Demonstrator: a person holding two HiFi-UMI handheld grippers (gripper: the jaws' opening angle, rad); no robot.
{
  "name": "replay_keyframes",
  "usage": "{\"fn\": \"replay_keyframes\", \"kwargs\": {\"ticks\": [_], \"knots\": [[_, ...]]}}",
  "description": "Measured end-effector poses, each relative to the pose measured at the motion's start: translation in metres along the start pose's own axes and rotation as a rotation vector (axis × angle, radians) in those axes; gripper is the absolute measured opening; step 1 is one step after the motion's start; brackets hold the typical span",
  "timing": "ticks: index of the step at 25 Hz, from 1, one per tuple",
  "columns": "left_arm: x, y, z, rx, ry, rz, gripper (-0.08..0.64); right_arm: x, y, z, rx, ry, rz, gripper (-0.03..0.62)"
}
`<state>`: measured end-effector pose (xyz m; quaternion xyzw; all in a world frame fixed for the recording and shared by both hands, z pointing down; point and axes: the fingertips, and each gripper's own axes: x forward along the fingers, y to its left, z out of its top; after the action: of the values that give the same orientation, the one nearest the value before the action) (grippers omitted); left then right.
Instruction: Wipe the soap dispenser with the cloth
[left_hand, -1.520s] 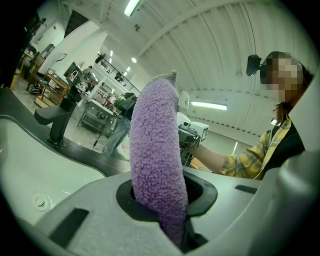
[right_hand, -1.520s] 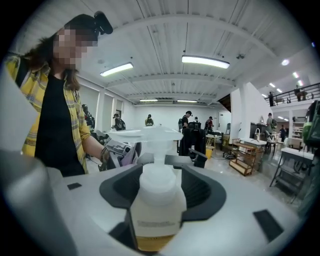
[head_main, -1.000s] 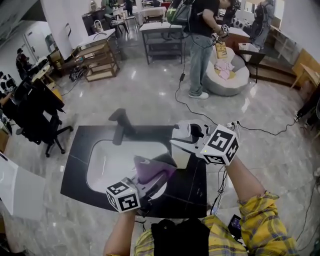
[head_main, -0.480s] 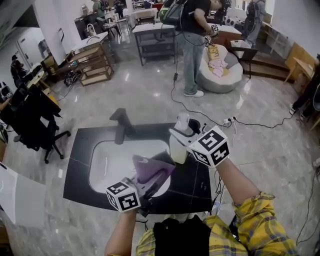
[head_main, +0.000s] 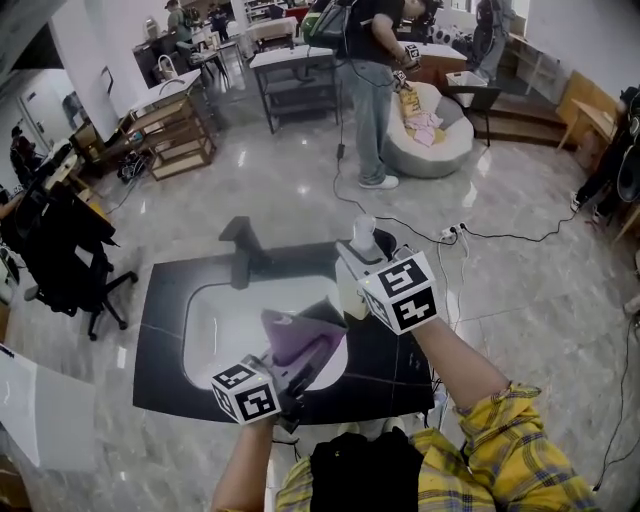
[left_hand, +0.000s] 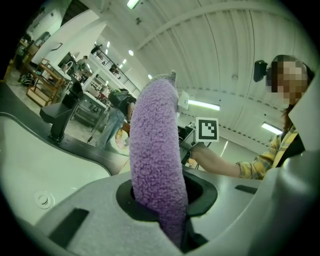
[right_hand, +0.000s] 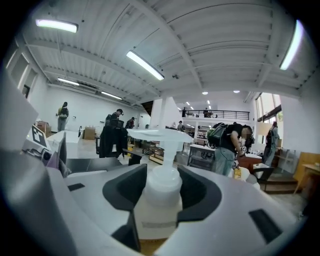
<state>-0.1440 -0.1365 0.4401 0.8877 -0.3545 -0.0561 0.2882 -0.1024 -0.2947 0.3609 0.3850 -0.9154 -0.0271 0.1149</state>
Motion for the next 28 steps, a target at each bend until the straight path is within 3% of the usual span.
{"fn": "replay_keyframes", "kwargs": {"ticks": [17,21,28], "knots": [[-0.012,0.011,0.003,-0.009,0.01,0.004,0.057,0.002,-0.011,0.002,0.069,0.023,-0.339,0.181],[-0.007,0.007,0.009,0.029,0.004,0.008,0.057,0.002,-0.009,0.002,0.074,0.024,-0.33,0.184],[0.015,-0.014,0.032,0.133,-0.044,0.026,0.057,-0.005,0.005,0.001,0.057,0.032,-0.169,0.259]]}}
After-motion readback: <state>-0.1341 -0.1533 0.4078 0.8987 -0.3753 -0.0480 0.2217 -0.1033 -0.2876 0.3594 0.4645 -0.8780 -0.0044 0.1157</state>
